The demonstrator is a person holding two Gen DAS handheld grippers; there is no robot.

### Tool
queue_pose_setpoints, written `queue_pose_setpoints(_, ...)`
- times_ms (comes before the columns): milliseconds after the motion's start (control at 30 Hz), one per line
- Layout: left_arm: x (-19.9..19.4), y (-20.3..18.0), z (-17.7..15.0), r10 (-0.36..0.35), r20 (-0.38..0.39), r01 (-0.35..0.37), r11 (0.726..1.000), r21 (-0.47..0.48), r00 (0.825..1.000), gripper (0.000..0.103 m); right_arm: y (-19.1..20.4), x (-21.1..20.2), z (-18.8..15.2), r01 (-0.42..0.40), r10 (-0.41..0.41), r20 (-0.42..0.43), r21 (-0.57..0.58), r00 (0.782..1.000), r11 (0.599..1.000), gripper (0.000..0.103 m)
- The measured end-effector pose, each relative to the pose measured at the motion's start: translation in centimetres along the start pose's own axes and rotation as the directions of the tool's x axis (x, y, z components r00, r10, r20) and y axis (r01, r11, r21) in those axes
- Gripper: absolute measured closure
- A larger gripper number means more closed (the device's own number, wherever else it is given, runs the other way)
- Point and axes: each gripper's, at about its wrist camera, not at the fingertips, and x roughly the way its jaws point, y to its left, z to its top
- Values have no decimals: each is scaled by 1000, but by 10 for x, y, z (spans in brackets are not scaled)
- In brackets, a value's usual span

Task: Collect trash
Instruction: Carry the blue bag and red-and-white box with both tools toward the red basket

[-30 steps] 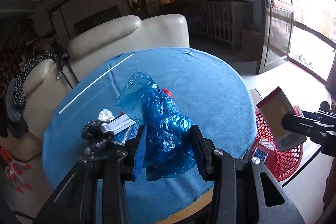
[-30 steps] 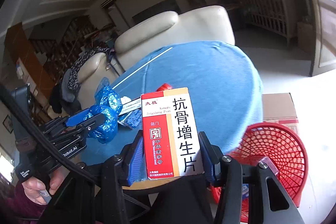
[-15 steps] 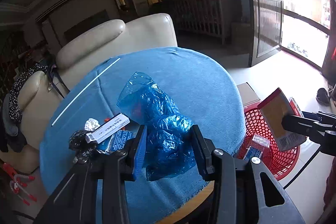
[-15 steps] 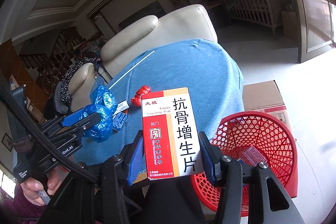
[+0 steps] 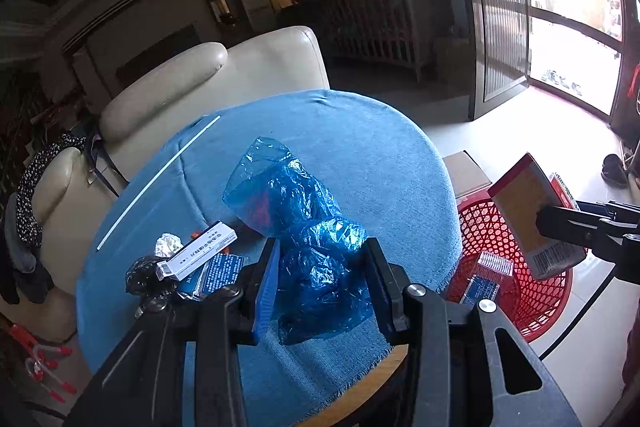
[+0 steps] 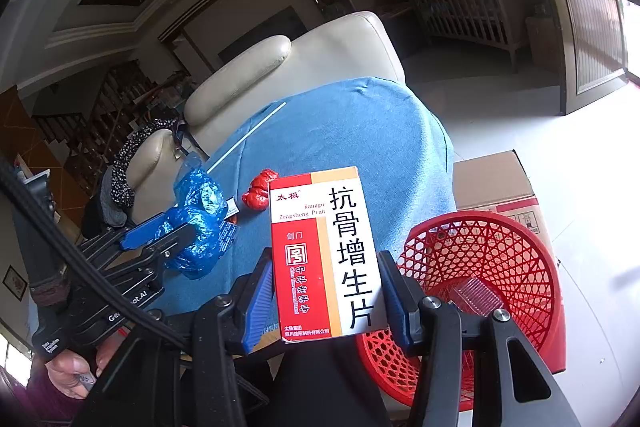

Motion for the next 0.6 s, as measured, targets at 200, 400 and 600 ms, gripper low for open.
queue_pose_setpoints(200,1,-9,2,1,2,-1,1000,25,1000,60,-7,-7,0,1,-1,12,12,1000,1000,50)
queue_pose_setpoints(400,1,-19,5,-10,4,9,999,53,1000,60,-14,-13,-2,7,-8,21,33,1000,999,50)
queue_pose_setpoints(600,3,-29,8,-26,9,25,996,82,1000,60,-23,-16,-4,16,-17,26,55,1000,998,50)
